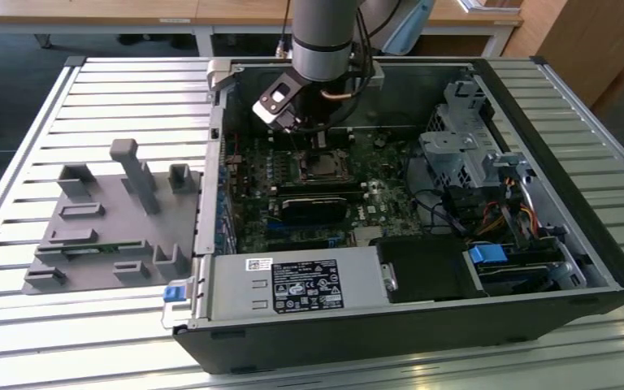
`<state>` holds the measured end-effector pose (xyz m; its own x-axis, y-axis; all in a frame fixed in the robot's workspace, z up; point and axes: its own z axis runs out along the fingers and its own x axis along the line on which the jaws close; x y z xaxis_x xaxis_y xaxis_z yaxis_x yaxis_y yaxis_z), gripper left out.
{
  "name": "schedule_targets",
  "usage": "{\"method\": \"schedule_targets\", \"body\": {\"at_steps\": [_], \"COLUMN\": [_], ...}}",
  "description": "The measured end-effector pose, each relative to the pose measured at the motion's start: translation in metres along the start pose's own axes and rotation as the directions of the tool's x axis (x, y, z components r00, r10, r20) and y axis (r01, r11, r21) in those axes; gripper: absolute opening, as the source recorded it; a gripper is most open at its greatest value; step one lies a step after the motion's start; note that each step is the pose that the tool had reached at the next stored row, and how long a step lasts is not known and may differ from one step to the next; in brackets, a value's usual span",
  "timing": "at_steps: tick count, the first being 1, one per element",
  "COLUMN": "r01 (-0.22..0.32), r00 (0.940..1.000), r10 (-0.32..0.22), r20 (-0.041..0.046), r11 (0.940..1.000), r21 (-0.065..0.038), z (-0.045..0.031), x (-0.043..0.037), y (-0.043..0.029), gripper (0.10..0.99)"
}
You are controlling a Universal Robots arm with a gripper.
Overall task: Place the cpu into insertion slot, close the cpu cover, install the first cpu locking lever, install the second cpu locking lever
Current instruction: 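Close the cpu cover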
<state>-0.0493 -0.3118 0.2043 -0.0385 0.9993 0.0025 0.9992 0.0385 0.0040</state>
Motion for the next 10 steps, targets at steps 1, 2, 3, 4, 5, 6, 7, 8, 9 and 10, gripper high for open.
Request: {"method": "schedule_targets", "body": {"at_steps": [1,2,3,4,5,6,7,8,9,10], "r01": [0.000,0.000,0.000,0.000,0.000,0.000,0.000,0.000,0.000,0.000], "r00": [1.0000,1.0000,1.0000,1.0000,1.0000,1.0000,1.0000,1.0000,1.0000,1.0000], "r10": [0.000,0.000,0.000,0.000,0.000,0.000,0.000,0.000,0.000,0.000], "r20": [0.0000,0.0001,0.0001,0.0003,0.0007,0.0012,0.0014,0.0014,0.0015,0.0007], "r11": [1.0000,1.0000,1.0000,1.0000,1.0000,1.0000,1.0000,1.0000,1.0000,1.0000], "r21": [0.000,0.000,0.000,0.000,0.001,0.001,0.001,0.001,0.001,0.000], "z": [0.0008,0.0014,0.0020,0.0026,0.0032,0.0038,0.0044,0.0049,0.0051,0.0055], "x": [0.0000,0.0000,0.0000,-0.0001,-0.0001,-0.0002,-0.0002,-0.0002,0.0005,0.0011], "y": [0.0000,-0.0001,-0.0001,-0.0001,-0.0002,-0.0002,-0.0002,0.0001,0.0013,0.0021], "gripper": [0.106,0.106,0.106,0.106,0.106,0.106,0.106,0.106,0.106,0.106]}}
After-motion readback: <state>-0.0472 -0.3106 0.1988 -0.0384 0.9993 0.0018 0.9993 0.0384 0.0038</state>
